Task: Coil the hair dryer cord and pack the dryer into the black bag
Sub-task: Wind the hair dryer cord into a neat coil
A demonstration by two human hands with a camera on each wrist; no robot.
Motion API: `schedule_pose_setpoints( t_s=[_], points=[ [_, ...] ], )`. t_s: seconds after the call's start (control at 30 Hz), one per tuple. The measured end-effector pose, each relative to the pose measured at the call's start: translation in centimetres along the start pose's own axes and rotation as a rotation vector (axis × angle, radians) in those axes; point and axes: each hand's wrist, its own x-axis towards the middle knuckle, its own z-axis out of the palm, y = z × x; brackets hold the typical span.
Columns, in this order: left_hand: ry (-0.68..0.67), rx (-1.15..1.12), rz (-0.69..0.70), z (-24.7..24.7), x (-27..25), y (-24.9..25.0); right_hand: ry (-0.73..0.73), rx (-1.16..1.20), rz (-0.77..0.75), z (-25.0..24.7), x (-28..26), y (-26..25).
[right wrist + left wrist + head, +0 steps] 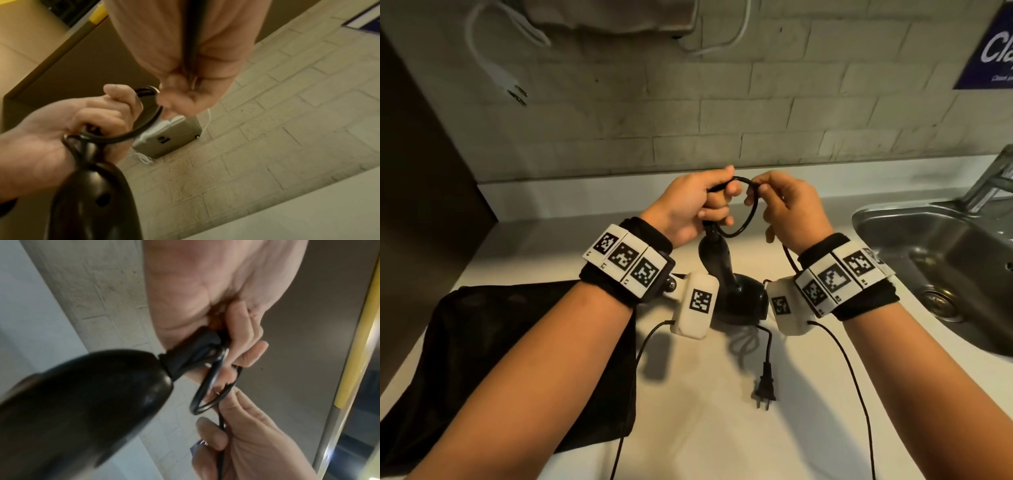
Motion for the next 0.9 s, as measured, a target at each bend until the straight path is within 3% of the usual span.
schedule_pose_setpoints(
  t_s=[0.13, 0.3, 0.43, 0.57, 0.7, 0.8, 0.9],
  points=[
    [0.072, -0.205, 0.045, 0.0, 0.4, -0.3, 0.078, -0.103, -0.019, 0.1, -0.1, 1.1],
    [0.156, -0.446, 0.098, -0.2, 0.9, -0.9, 0.081, -0.18, 0.047, 0.1, -1.4, 2.5],
    [0.193, -0.514, 0.189, -0.5, 1.1, -1.5, 0.089, -0.305, 0.14, -0.2, -2.7, 3.8],
    [0.211, -0.287, 0.246, -0.7, 1.4, -1.7, 0.12, -0.368, 0.111, -1.4, -3.9, 3.6],
    [0.286, 0.054, 0.298, 0.2, 1.8, -1.8, -0.08, -0.443, -0.039, -2.3, -4.9, 1.9],
    [0.263, 0.211, 0.329, 0.9, 2.2, -2.1, -0.21, -0.448, -0.204, -2.3, -4.6, 0.4],
    [0.231, 0.363, 0.337, 1.3, 2.0, -2.0, -0.188, -0.394, -0.407, -1.3, -3.8, -1.2]
  ],
)
